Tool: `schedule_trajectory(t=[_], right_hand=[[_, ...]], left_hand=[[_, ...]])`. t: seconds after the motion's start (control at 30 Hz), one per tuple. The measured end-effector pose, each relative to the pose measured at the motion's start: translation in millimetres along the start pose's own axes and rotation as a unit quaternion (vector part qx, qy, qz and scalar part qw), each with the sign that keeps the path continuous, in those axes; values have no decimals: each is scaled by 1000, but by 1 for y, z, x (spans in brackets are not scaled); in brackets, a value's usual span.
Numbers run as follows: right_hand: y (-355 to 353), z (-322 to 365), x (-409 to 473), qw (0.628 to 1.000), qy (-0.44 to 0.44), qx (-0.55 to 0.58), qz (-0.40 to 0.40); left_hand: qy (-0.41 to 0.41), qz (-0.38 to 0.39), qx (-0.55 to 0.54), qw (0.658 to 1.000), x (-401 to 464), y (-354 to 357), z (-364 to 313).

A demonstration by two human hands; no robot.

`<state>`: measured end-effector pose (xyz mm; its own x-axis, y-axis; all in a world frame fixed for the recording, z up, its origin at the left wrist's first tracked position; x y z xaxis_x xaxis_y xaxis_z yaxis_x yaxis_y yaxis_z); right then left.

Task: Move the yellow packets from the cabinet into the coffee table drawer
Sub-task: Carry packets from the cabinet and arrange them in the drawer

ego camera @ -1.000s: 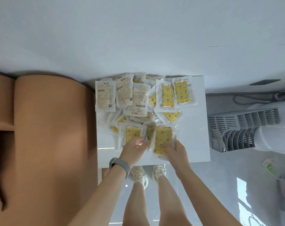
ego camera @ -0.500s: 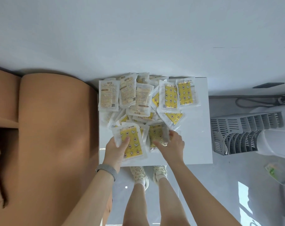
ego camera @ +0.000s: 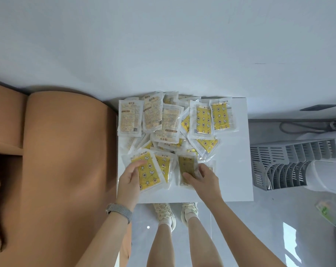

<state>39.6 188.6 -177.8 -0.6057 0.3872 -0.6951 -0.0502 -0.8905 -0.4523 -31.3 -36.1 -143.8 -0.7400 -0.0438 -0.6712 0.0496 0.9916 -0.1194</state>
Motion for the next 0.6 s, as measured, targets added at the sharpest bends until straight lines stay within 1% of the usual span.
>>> schedule_trajectory(t=[0.03, 0.1, 0.17, 0.2, 0.23, 0.33, 0.37, 0.43, 0.47, 0.5, 0.53, 0.6], right_hand=[[-6, 1, -2, 999, 9, 35, 10], [-18, 5, -6, 989, 35, 142, 13], [-31, 15, -10, 972, 44, 233, 10], [-35, 22, -11, 965, 38, 261, 17], [-37, 31, -11, 963, 28, 265, 32], [-32, 52, -10, 975, -12, 205, 90], [-29, 59, -10, 977, -31, 181, 108], [-26, 69, -9, 977, -58, 161, 130], [-29, 73, -5, 978, -69, 151, 127], [-34, 78, 1, 981, -78, 140, 106], [-44, 83, 10, 986, -84, 128, 64], [-71, 83, 40, 991, -86, 87, -58]], left_hand=[[-9, 4, -1, 1000, -1, 2, -1], [-24, 19, -12, 999, 0, 10, -4], [-29, 56, 14, 998, 0, 24, -12], [-27, 83, 31, 996, -2, 32, -18], [-25, 107, 33, 993, -2, 41, -21], [-57, 146, -15, 987, -2, 71, -26], [-64, 146, -36, 987, -1, 79, -27], [-63, 102, -61, 991, 4, 87, -32], [-56, 77, -61, 994, 7, 87, -33], [-50, 63, -60, 995, 10, 85, -33], [-50, 56, -66, 995, 13, 83, -34], [-53, 47, -83, 994, 18, 75, -34]])
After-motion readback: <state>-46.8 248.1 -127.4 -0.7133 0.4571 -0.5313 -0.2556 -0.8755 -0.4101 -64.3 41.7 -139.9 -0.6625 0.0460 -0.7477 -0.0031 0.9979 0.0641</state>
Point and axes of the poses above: each hand's wrist, its own x-axis towards the middle knuckle, its own y-axis out of the palm, z = x × y, the point moved 6 cm from there along x, towards the middle knuckle, and after that the axes turned 5 degrees about -x, right-handed, at the moved point
